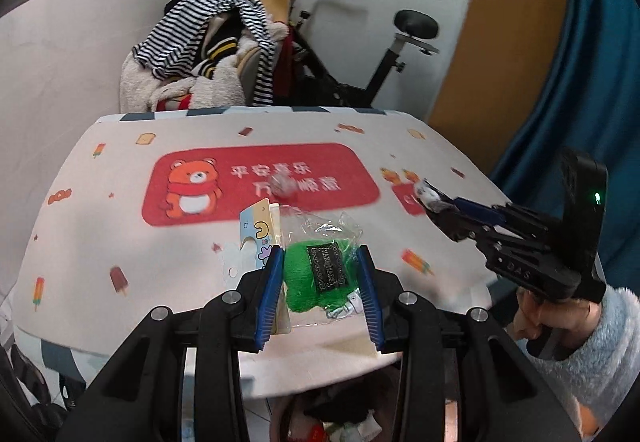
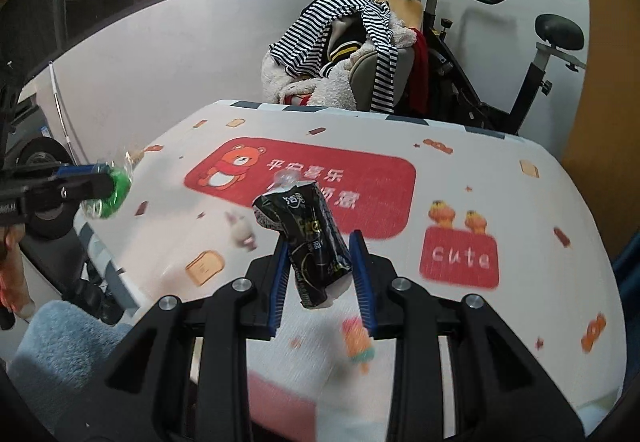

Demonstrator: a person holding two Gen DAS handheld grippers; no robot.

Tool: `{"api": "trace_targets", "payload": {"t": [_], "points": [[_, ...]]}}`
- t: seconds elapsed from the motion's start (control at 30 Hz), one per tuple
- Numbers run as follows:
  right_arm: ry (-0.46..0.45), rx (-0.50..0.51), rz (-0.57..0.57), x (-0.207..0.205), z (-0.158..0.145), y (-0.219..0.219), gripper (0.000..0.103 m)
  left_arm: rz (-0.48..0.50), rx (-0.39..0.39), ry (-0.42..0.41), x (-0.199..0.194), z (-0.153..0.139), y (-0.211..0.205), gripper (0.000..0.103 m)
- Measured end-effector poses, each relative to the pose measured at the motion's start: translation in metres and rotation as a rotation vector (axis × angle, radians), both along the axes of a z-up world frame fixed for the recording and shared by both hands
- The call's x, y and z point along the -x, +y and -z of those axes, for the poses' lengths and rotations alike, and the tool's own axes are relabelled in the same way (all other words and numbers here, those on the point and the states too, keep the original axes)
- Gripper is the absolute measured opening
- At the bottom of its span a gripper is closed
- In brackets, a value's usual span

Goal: Collect trash
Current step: 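Carry both items down over the bin and open the left tool, then open the right tool to drop the Face packet into the bin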

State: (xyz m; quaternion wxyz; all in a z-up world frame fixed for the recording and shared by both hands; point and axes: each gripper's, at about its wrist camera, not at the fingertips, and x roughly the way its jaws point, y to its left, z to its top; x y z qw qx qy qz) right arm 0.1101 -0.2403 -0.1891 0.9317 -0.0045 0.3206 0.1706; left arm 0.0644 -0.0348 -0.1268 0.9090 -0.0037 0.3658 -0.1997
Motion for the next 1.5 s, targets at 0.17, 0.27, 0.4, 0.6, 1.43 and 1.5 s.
{"api": "trace_targets", "payload": {"t": [0.17, 0.27, 0.4, 0.6, 1.43, 1.5], "points": [[0.005, -0.027, 0.008, 0.029, 0.003, -0.003, 0.032, 0.029, 0.033, 0.027, 0.032, 0.015, -0.006, 0.036], [0.008, -0.05, 0.018, 0.045, 0.005, -0.005, 0.032, 0.029, 0.032, 0.029, 0.048, 0.028, -0.007, 0.036], [0.007, -0.08, 0.029, 0.063, 0.007, -0.005, 0.032, 0.039, 0.035, 0.072, 0.065, 0.05, -0.008, 0.036], [0.016, -0.093, 0.024, 0.088, 0.017, 0.001, 0.032, 0.09, 0.007, 0.107, 0.086, 0.076, -0.011, 0.037], [0.186, -0.085, -0.089, 0.122, 0.085, 0.034, 0.033, -0.045, -0.006, 0.089, 0.116, 0.117, 0.015, 0.086], [0.222, -0.054, -0.114, 0.121, 0.095, 0.044, 0.033, -0.104, 0.007, 0.079, 0.114, 0.114, 0.026, 0.087]]}}
